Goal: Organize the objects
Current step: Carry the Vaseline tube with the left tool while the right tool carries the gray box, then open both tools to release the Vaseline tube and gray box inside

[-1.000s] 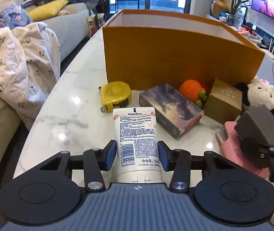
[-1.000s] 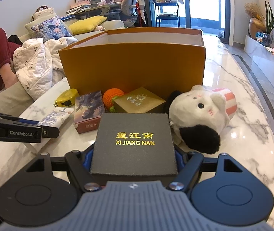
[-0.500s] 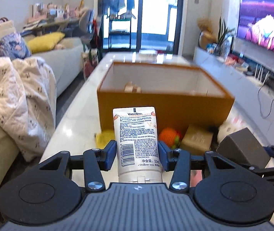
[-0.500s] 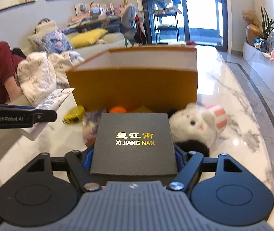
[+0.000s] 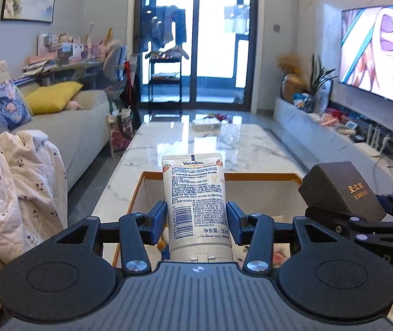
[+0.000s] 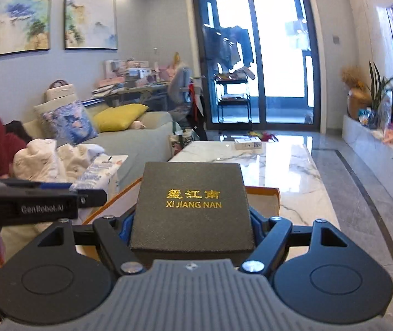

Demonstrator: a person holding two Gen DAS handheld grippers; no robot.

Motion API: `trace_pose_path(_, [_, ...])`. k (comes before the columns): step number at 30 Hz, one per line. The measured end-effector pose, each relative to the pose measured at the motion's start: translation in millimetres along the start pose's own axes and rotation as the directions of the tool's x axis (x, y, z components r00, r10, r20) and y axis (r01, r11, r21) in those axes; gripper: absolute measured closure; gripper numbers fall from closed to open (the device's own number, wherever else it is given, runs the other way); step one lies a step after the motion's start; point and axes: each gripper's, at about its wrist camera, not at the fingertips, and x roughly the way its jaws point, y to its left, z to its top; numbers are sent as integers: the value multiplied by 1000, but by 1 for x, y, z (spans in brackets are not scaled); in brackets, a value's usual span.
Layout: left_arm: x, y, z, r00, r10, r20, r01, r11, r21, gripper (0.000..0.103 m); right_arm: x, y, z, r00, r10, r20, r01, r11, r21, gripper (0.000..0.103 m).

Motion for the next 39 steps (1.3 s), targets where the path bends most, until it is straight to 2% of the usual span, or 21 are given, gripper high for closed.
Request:
trace_pose_path(6, [49,10,-20,993,32,-111,-35,999,-21,49,72,-15,-13,990,-18,-138,23,999,36,27])
trace_pose_path(11, [65,2,-31,987,38,-158,-38,999,-2,49,93,-12,-31,976,-18,-215,28,999,45,27])
trace_pose_path(18, [77,-1,-42,974,75,-213,-68,997,39,49,98,-7,-34,970,-84,-230,78,996,-37,27])
trace_pose_path(21, [81,4,-45,967,71,-245,-67,997,24,49,100,-1,-39,965,-108,-239,88,992,-92,27])
trace_pose_path(24, [82,6,-47,963,74,-260,-71,997,22,49,101,2,-40,964,-87,-251,69,994,-81,27])
trace_pose_path(27, [81,6,-46,963,72,-261,-69,997,20,49,102,-2,-40,961,-66,-269,64,998,-14,27])
trace_pose_path(31, [82,6,-44,962,78,-262,-75,997,21,48,104,-4,-39,955,-68,-290,77,997,20,27])
trace_pose_path(39, [86,6,-45,961,94,-261,-90,996,29,48,107,-2,-40,956,-72,-286,84,996,28,26])
